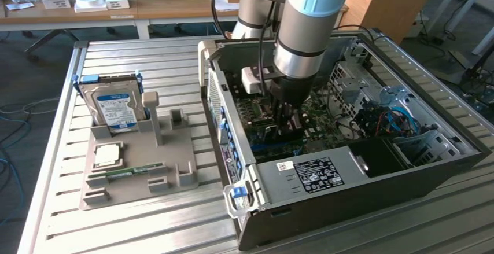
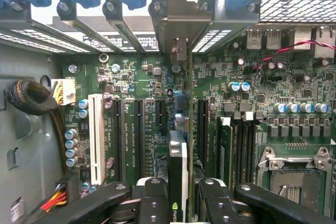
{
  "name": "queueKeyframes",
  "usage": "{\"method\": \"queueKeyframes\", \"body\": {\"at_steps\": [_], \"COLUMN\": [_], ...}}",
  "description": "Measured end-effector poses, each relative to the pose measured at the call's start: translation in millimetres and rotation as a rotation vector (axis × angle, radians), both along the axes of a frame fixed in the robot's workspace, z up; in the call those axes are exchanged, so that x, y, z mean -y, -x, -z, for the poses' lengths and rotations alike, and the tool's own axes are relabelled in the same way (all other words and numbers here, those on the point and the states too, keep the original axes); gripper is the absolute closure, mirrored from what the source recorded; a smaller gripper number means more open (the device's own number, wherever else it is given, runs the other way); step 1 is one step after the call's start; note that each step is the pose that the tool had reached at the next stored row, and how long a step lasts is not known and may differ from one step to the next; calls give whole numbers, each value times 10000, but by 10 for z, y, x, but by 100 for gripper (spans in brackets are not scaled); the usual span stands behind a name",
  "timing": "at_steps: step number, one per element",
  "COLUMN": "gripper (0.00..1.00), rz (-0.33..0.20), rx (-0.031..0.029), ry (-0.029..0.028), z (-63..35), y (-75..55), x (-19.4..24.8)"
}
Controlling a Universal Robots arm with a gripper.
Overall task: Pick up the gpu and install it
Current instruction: 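Insert the gpu into the slot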
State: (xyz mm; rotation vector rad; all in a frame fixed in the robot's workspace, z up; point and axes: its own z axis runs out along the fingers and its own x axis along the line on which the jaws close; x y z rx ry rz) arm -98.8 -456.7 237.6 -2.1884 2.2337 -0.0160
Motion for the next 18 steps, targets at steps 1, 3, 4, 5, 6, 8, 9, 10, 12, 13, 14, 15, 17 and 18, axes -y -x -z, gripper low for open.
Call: {"method": "queueKeyframes", "body": {"at_steps": [1,3,4,5,6,8,9,10,12,13,14,15,17,18], "gripper": [73,73,73,73,73,73,73,73,73,73,73,73,73,73], "rz": [-1,-1,1,1,1,0,1,1,1,1,1,1,1,1], "rx": [-1,-1,-2,-3,-4,-3,-3,-2,-1,-2,-1,0,-1,-1], "ry": [1,2,3,3,3,3,3,2,1,1,2,0,0,0], "z": [0,0,2,4,6,7,7,8,14,15,16,23,23,23], "y": [0,2,4,6,7,6,6,6,9,9,9,10,10,10], "x": [0,0,1,1,1,0,0,0,0,0,0,0,0,0]}}
